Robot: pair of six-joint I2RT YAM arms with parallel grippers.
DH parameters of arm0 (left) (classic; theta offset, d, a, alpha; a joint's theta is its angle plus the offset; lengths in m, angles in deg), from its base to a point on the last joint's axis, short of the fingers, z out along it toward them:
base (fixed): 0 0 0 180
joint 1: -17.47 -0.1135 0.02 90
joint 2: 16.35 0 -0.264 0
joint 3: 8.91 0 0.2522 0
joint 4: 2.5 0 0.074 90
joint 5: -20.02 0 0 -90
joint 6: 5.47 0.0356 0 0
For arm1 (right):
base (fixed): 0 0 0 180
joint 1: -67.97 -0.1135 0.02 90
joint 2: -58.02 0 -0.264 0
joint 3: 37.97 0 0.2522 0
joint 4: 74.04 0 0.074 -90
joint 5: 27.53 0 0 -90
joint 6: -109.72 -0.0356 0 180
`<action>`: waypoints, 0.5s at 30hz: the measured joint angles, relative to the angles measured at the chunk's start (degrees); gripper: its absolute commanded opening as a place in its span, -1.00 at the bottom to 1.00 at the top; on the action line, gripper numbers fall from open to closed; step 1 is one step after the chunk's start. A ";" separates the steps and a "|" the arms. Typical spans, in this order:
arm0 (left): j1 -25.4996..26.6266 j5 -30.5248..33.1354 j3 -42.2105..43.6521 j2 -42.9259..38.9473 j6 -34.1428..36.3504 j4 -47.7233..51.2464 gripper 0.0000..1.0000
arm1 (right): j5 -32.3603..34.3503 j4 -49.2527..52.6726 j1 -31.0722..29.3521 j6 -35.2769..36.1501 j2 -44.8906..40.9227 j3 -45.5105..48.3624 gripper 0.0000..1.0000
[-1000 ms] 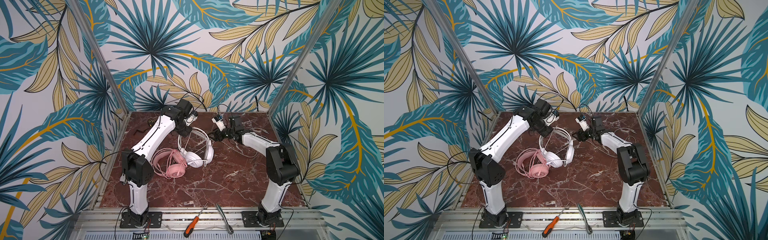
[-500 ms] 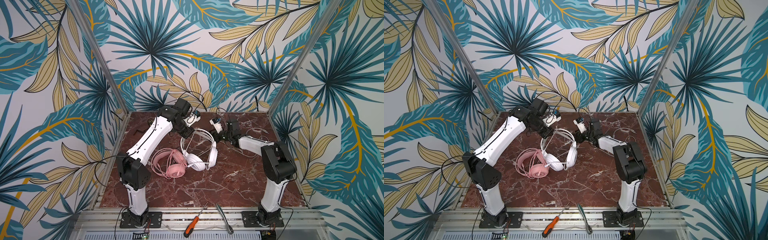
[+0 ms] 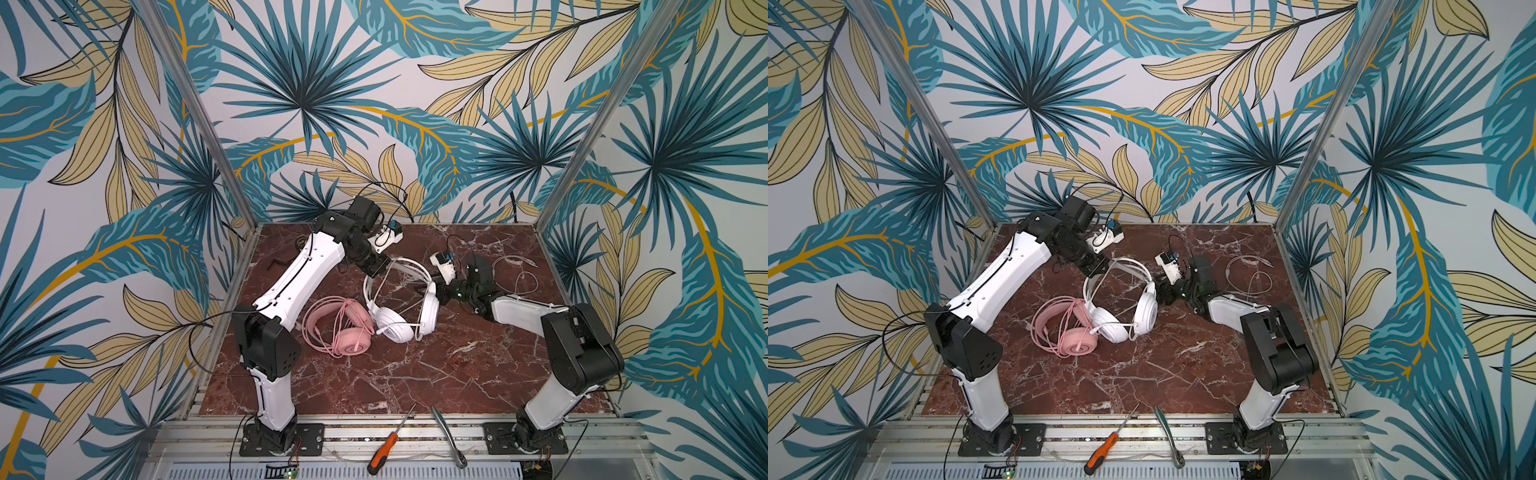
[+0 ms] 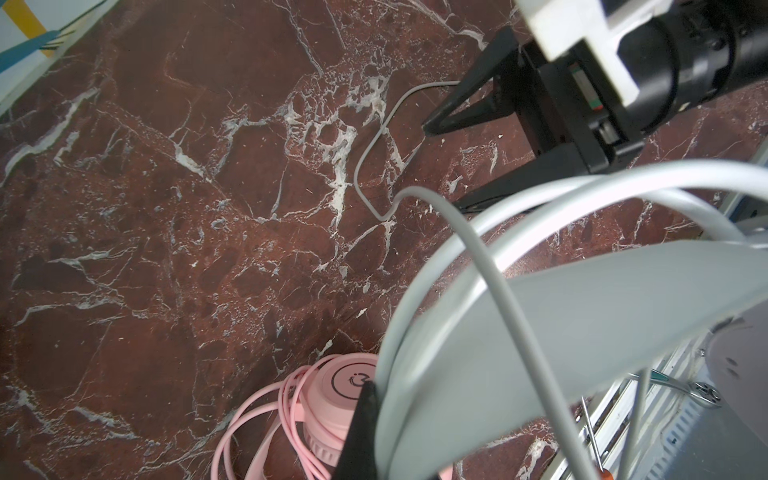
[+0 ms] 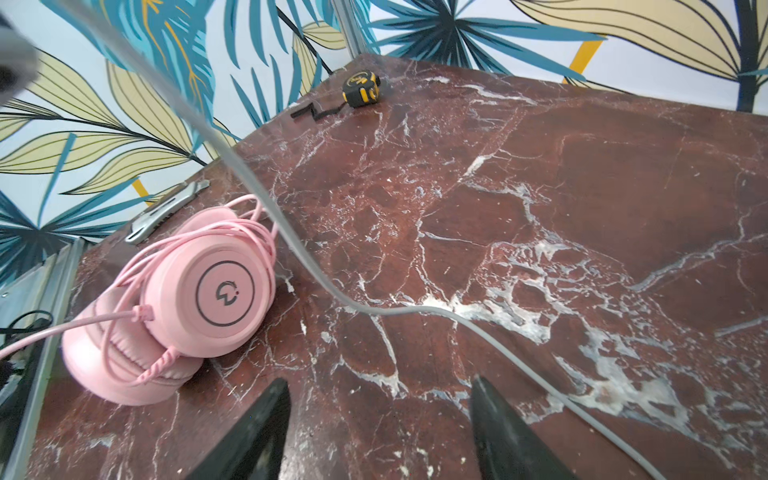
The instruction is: Wrap the headphones
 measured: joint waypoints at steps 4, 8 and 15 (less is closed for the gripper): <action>-0.04 -0.50 0.00 0.00 -0.24 0.00 -1.00 | -2.78 -8.59 -0.04 -4.55 1.01 3.06 0.38; -0.04 -0.87 0.00 0.00 -0.35 0.00 -1.00 | -4.42 -17.90 -0.72 -9.44 5.64 2.43 0.37; -0.04 -0.92 0.00 0.00 -0.39 0.00 -1.00 | -4.48 -24.74 -3.10 -14.64 11.23 -1.27 0.35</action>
